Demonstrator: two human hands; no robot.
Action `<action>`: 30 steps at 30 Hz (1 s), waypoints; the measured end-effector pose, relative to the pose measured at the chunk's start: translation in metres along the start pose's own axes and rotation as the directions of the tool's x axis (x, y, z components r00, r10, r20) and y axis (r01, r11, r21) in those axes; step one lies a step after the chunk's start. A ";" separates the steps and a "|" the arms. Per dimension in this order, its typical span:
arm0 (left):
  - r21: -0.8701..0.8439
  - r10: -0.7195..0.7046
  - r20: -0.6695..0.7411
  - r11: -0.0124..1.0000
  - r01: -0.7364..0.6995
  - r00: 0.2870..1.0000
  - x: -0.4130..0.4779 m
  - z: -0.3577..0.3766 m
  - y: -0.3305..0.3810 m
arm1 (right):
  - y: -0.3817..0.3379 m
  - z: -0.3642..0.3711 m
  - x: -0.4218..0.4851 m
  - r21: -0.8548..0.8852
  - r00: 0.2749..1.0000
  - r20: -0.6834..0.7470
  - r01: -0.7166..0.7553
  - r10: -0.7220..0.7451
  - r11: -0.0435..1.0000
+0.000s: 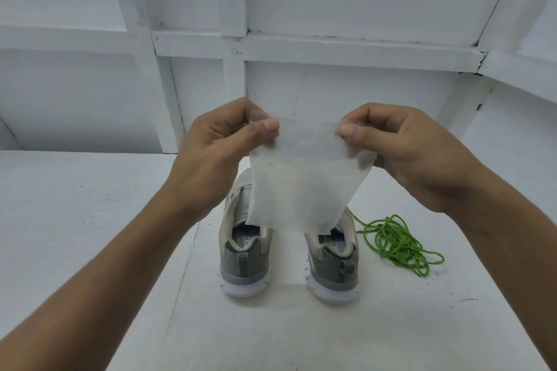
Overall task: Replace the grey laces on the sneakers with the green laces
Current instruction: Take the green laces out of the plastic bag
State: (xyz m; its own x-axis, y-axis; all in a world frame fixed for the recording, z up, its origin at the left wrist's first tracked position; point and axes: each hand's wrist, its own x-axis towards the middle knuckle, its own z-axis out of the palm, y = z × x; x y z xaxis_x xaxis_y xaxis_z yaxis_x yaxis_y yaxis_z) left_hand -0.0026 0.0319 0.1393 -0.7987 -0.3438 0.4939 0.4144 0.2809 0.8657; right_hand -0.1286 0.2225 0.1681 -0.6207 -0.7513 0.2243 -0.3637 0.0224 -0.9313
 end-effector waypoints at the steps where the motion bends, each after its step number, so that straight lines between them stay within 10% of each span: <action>1: 0.005 -0.003 -0.004 1.000 0.003 1.000 0.000 -0.002 -0.001 | 0.001 -0.002 -0.001 0.015 1.000 -0.002 -0.022 0.022 1.000; 12: 0.293 -0.053 -0.014 0.955 0.055 0.998 0.007 -0.017 0.000 | 0.008 -0.003 0.000 0.071 0.993 -0.117 0.024 -0.015 0.997; 20: 0.774 0.023 0.330 0.566 -0.284 0.944 0.036 0.002 0.038 | 0.004 0.009 0.005 -0.125 0.987 -0.102 0.108 -0.121 0.986; 30: 0.715 -0.182 0.227 0.698 -0.037 0.957 0.038 -0.005 0.034 | 0.012 0.001 0.004 -0.208 0.983 -0.149 0.077 -0.109 0.975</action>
State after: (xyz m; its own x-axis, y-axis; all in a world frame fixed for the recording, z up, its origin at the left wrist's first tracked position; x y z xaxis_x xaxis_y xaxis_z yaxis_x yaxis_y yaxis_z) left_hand -0.0165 0.0234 0.1876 -0.9386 -0.1768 0.2962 0.0064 0.8497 0.5272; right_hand -0.1349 0.2191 0.1581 -0.6741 -0.6422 0.3650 -0.5468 0.1017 -0.8310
